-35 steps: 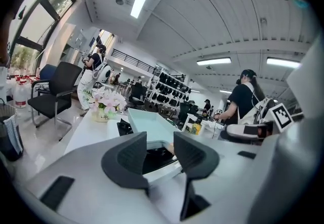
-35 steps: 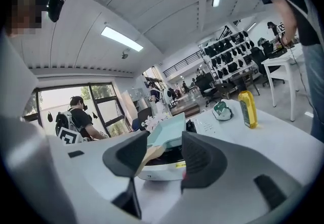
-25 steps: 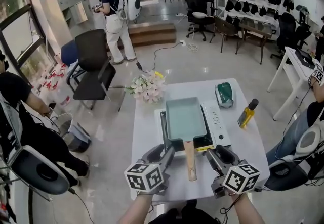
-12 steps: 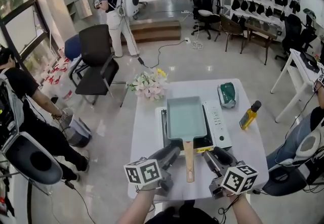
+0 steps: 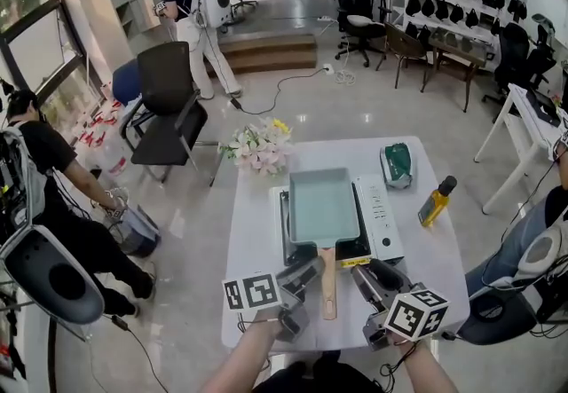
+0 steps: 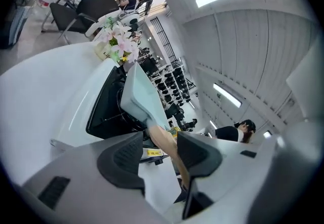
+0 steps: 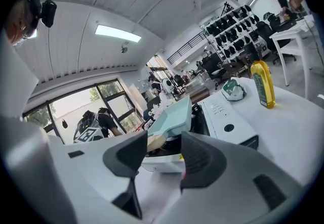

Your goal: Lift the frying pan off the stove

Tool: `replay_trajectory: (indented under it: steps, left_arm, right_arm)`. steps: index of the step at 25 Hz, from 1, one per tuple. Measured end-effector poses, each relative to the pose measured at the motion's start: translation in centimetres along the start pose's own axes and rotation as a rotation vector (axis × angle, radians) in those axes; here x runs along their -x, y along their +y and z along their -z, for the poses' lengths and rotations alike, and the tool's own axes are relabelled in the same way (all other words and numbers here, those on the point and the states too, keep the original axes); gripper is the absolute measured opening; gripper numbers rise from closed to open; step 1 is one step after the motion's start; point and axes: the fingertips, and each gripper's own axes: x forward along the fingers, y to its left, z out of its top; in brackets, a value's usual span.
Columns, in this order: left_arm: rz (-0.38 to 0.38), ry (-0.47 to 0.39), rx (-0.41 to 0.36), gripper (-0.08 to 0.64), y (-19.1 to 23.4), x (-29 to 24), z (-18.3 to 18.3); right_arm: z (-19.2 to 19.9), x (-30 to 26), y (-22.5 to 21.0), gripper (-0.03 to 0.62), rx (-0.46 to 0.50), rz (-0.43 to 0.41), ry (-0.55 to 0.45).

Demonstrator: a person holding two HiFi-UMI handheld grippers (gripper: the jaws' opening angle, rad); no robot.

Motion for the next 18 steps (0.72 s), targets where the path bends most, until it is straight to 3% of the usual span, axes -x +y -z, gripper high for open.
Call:
replay_trajectory:
  steps: [18]
  left_arm:
    - [0.115,0.124,0.185,0.192,-0.9,-3.4,1.3]
  right_arm:
    - [1.1,0.9,0.0,0.190,-0.049,-0.011,0.017]
